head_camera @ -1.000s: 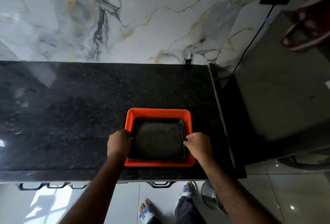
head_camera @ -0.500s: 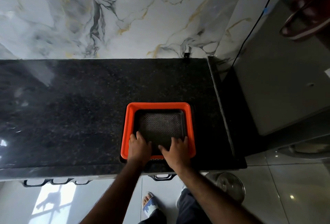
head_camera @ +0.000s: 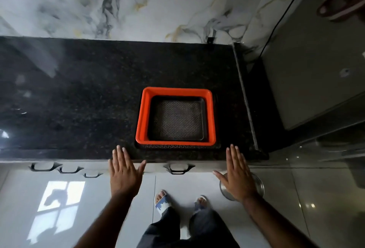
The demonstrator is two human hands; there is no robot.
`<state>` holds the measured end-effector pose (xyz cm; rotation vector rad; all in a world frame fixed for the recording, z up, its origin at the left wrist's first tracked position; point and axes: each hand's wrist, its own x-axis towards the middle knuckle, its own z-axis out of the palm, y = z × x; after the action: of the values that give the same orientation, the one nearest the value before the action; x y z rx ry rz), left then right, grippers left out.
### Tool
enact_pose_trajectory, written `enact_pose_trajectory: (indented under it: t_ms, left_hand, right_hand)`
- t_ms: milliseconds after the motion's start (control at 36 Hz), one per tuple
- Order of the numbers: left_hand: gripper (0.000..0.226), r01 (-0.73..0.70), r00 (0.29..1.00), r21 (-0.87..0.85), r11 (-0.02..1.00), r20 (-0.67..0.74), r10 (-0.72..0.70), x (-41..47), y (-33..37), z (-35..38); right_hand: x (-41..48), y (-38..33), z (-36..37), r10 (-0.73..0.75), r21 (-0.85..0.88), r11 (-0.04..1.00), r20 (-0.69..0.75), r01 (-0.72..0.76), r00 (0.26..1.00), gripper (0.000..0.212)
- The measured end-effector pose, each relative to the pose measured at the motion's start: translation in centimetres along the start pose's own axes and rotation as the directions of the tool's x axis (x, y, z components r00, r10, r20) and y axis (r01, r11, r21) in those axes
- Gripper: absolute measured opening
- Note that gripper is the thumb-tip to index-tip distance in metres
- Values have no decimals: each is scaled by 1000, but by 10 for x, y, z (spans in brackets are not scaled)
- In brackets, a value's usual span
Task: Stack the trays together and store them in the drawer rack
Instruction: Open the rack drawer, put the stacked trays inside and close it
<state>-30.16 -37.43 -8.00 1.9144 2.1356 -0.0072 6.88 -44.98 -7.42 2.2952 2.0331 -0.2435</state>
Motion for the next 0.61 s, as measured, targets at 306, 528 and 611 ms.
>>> enact_pose_trajectory:
  t_ms: [306,528,611]
  left_hand:
    - [97,-248,946,1,969,215,242,-86,47,69]
    - [95,-362,865,71,930,398,306,-58,121,129]
    - [98,-322,906,111,940,324,272,-55,131,142]
  right_hand:
    - [-8,21,20,-177,-45,983,0,177,984,112]
    - [-9,28,42,-218,-43,976,-130,214,967,119]
    - [-6,29,53,-221,-43,975,-177,216,959,119]
